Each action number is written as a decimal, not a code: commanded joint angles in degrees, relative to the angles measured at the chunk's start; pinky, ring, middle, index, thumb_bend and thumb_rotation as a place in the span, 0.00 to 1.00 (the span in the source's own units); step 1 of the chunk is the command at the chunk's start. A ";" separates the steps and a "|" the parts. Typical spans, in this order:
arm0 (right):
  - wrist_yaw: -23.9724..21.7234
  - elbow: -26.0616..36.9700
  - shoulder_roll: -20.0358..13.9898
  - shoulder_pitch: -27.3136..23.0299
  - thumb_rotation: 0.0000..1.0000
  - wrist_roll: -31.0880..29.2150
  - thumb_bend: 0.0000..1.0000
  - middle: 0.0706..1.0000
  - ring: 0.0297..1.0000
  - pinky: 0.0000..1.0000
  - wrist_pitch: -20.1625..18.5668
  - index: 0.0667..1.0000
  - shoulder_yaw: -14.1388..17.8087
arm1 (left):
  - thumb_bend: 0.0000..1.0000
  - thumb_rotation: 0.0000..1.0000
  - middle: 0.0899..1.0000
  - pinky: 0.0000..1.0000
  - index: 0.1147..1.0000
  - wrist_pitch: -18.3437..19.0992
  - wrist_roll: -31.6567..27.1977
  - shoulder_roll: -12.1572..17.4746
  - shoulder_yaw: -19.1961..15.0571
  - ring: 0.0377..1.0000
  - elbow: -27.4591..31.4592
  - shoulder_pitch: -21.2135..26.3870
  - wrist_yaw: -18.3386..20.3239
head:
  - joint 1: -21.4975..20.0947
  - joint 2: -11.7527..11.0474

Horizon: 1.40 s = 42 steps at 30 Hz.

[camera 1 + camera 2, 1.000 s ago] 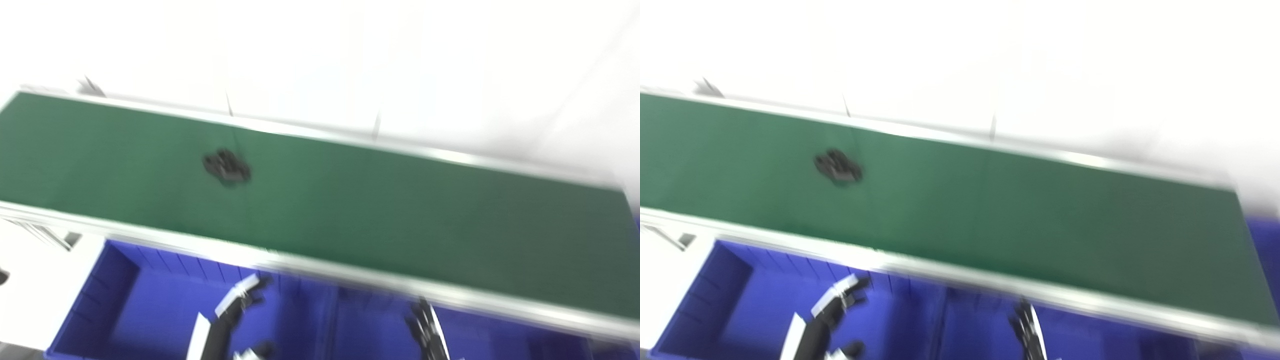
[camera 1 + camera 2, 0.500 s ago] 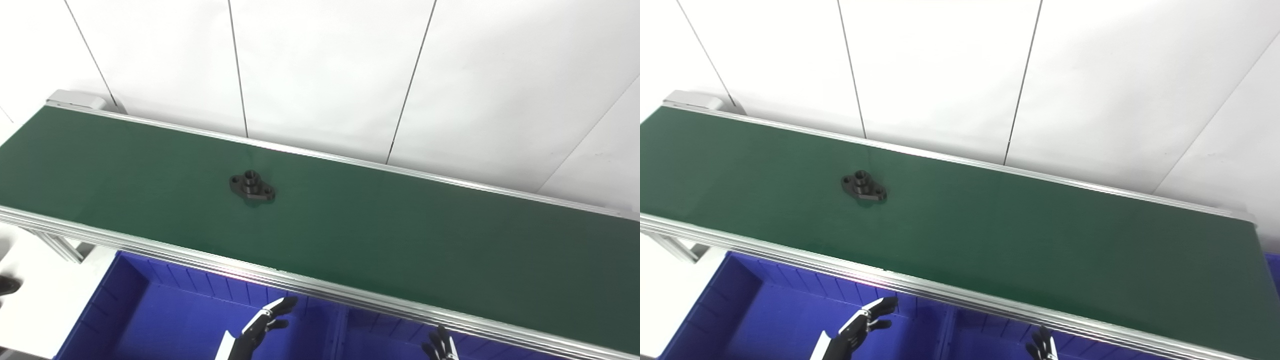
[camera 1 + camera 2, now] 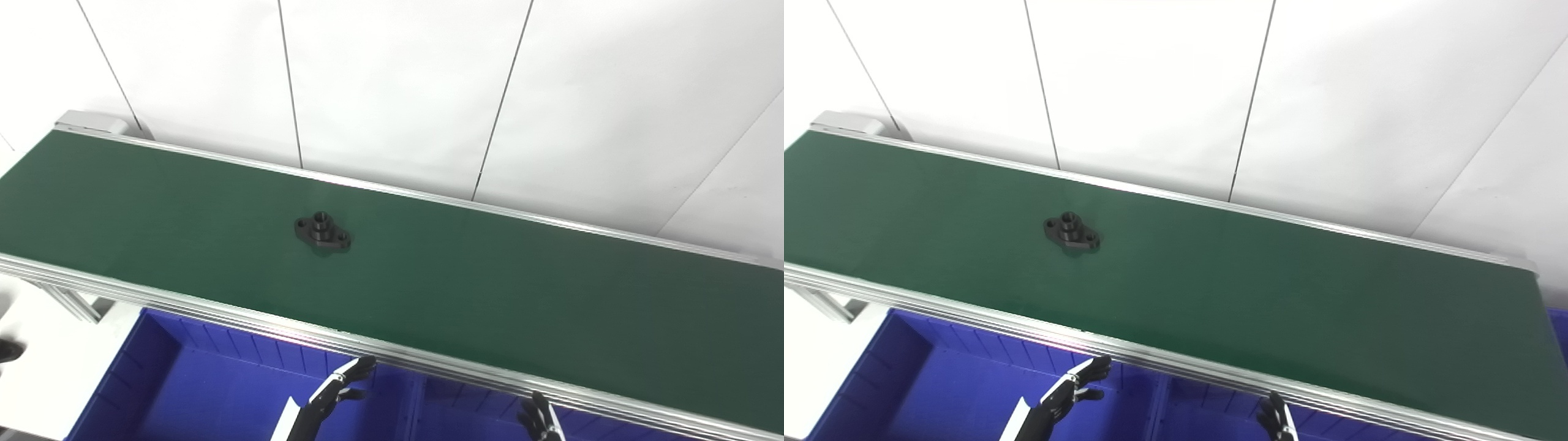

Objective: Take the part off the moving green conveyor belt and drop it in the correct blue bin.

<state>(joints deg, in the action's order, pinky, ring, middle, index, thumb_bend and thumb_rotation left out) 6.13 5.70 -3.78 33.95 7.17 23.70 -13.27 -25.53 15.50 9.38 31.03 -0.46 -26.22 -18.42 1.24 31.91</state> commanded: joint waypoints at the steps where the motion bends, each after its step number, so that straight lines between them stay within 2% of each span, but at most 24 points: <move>1: 1.92 4.73 0.04 0.94 0.99 2.64 0.84 0.91 0.90 0.94 3.21 0.94 0.90 | 0.75 0.82 0.84 0.74 0.82 -1.40 0.67 0.75 0.39 0.84 0.49 0.84 -1.38 | 0.02 0.03; 4: 2.55 10.80 1.37 0.24 0.93 7.34 0.84 0.91 0.91 0.92 2.52 0.93 3.23 | 0.73 0.82 0.86 0.75 0.84 -1.40 -1.32 1.68 0.98 0.86 0.71 1.45 -0.31 | -1.36 0.21; 5: 2.49 12.92 1.73 -0.57 0.90 9.55 0.83 0.91 0.90 0.89 1.54 0.92 4.01 | 0.73 0.81 0.87 0.78 0.85 -1.40 -1.84 1.86 1.39 0.88 0.48 1.80 -0.64 | -1.54 0.26; 6: 2.22 14.84 1.97 -1.59 0.90 11.57 0.83 0.90 0.89 0.87 0.41 0.92 4.63 | 0.72 0.80 0.87 0.77 0.85 -1.40 -1.68 2.09 2.19 0.87 -0.12 2.42 -2.05 | -1.58 0.21; 8: 1.26 18.14 2.49 -4.33 0.89 14.21 0.82 0.90 0.89 0.84 -1.92 0.92 5.49 | 0.73 0.81 0.86 0.74 0.85 -1.40 -1.83 2.36 2.94 0.86 -0.94 3.15 -3.05 | -2.12 0.37; 9: 0.75 19.29 2.72 -6.34 0.87 14.96 0.82 0.91 0.88 0.82 -2.91 0.92 5.78 | 0.74 0.81 0.87 0.77 0.85 -1.40 -2.20 2.54 3.21 0.87 -0.92 3.37 -3.17 | -2.41 0.52; 12: -1.04 21.30 3.18 -11.87 0.82 16.14 0.83 0.92 0.88 0.78 -6.63 0.92 6.19 | 0.75 0.83 0.86 0.74 0.85 -1.40 -0.28 2.92 3.72 0.86 -1.07 3.88 -5.01 | -2.59 0.75; 16: -4.42 22.50 3.51 -20.67 0.84 21.51 0.89 0.93 0.88 0.77 -14.56 0.94 6.98 | 0.75 0.83 0.86 0.74 0.84 -1.40 0.17 3.02 3.97 0.85 -0.69 4.02 -6.19 | -2.54 1.23; 20: -8.03 22.22 2.75 -28.65 0.85 29.96 0.88 0.91 0.87 0.76 -21.88 0.93 6.97 | 0.73 0.81 0.87 0.76 0.83 -1.39 -1.11 3.46 4.81 0.86 -0.19 4.23 -6.63 | -2.59 1.41; 22: -9.21 20.76 2.20 -32.31 0.83 34.70 0.87 0.91 0.86 0.74 -24.18 0.92 6.41 | 0.73 0.81 0.87 0.75 0.82 -1.39 -0.65 3.67 4.96 0.86 -0.22 4.46 -7.25 | -2.93 1.48; 25: -11.20 17.68 2.03 -37.70 0.79 38.47 0.88 0.90 0.84 0.72 -27.44 0.92 5.57 | 0.75 0.79 0.85 0.73 0.81 -1.40 -1.38 4.05 5.65 0.84 -0.15 4.86 -8.44 | -3.21 1.70; 29: -13.12 12.24 2.05 -45.31 0.74 43.40 0.90 0.89 0.83 0.72 -31.51 0.91 3.86 | 0.78 0.77 0.87 0.79 0.80 -1.39 -4.29 3.74 4.50 0.87 1.76 3.21 -5.35 | -3.64 2.10; 30: -13.36 10.37 2.01 -47.32 0.73 44.72 0.91 0.88 0.83 0.72 -32.41 0.90 3.26 | 0.78 0.76 0.87 0.80 0.80 -1.39 -4.27 3.61 4.40 0.88 2.06 3.01 -5.57 | -3.64 2.10; 32: -14.01 7.05 2.22 -50.76 0.71 46.64 0.93 0.87 0.83 0.75 -34.46 0.89 2.19 | 0.77 0.76 0.85 0.76 0.79 -1.38 -3.78 3.29 4.26 0.86 2.11 2.79 -6.22 | -3.58 2.37; 37: -11.69 -3.49 1.15 -57.21 0.69 50.97 0.93 0.83 0.81 0.81 -35.12 0.82 -1.51 | 0.78 0.77 0.82 0.72 0.77 -1.40 -2.56 3.65 5.32 0.82 1.70 3.38 -8.49 | -3.77 2.82; 42: -10.33 -13.28 0.73 -62.23 0.67 52.93 0.97 0.82 0.80 0.83 -35.93 0.79 -4.46 | 0.79 0.78 0.83 0.75 0.78 -1.39 -2.15 4.02 5.88 0.84 2.42 3.18 -8.19 | -3.22 3.01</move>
<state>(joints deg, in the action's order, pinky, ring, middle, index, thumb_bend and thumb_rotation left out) -5.92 -7.21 -2.94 -24.59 59.24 -10.65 -17.36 -25.53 11.98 13.19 36.55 0.46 -23.08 -25.92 -2.03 34.98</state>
